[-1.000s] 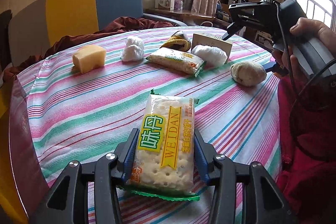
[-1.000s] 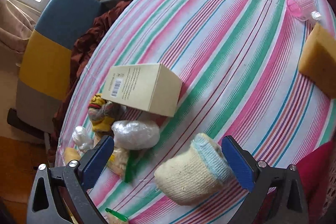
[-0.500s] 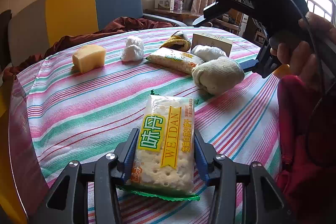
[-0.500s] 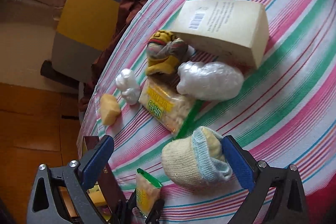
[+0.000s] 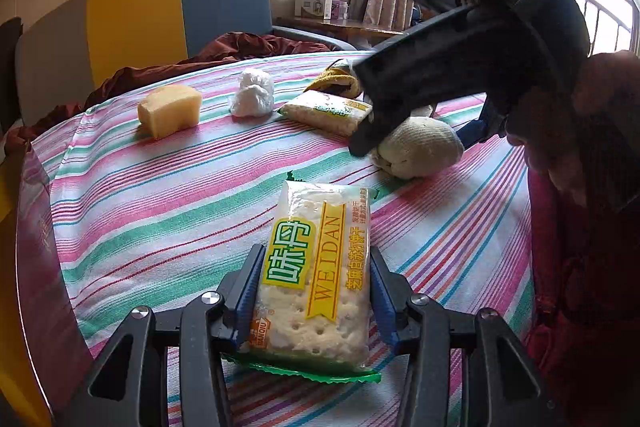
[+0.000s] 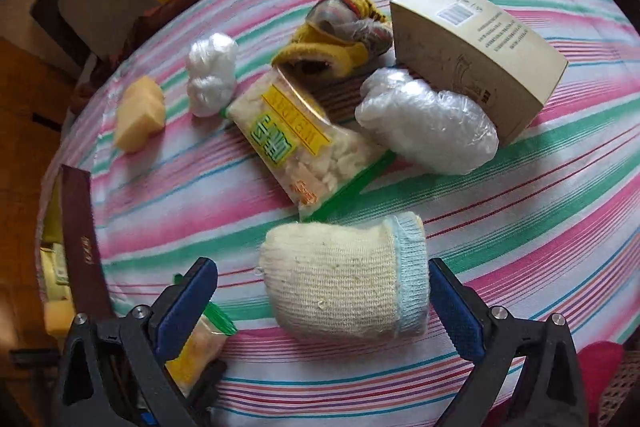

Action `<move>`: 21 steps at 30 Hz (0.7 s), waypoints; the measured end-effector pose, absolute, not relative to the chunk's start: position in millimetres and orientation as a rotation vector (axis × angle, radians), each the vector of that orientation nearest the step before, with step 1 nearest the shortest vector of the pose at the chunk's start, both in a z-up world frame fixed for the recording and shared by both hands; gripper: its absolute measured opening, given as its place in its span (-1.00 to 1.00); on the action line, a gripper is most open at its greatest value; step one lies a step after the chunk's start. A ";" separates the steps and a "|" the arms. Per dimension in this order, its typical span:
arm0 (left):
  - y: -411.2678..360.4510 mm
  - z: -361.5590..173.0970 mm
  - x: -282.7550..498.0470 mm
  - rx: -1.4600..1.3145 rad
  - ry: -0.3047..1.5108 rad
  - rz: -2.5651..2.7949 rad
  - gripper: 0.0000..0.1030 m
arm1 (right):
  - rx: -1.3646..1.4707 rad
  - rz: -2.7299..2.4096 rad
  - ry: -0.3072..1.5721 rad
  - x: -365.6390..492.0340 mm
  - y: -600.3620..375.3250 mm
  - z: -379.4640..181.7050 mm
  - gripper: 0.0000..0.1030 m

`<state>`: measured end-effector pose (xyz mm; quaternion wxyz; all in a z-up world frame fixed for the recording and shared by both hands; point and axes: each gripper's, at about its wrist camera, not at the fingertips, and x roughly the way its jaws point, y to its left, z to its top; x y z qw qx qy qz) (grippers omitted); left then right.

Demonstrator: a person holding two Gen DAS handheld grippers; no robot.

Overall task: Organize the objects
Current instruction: 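Carry the cracker pack to the tray while right tool grasps the white sock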

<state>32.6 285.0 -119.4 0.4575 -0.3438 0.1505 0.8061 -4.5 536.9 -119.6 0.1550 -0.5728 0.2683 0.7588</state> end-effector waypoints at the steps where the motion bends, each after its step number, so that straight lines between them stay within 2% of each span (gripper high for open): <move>1: 285.1 -119.5 32.6 -0.847 0.371 1.987 -0.05 | -1.680 2.149 0.680 -7.7 531.8 -123.8 0.86; 3: 284.9 -119.4 32.5 -0.848 0.370 1.986 -0.05 | -1.675 2.119 0.496 -11.5 523.0 -123.3 0.48; 5: 285.2 -119.8 32.6 -0.848 0.372 1.986 -0.05 | -1.664 2.122 0.506 -9.9 526.0 -123.1 0.45; 8: 285.2 -119.6 32.7 -0.847 0.372 1.987 -0.05 | -1.662 2.120 0.539 -7.3 530.7 -124.8 0.51; 12: 285.5 -119.5 32.9 -0.848 0.375 1.988 -0.05 | -1.702 2.143 0.520 -11.1 527.2 -131.4 0.86; 16: 285.3 -118.7 32.5 -0.853 0.381 1.985 -0.05 | -1.704 2.145 0.507 -9.4 529.1 -131.8 0.88; 21: 280.0 -110.9 32.9 -0.912 0.366 1.966 -0.06 | -1.690 2.151 0.470 -6.3 532.0 -129.7 0.76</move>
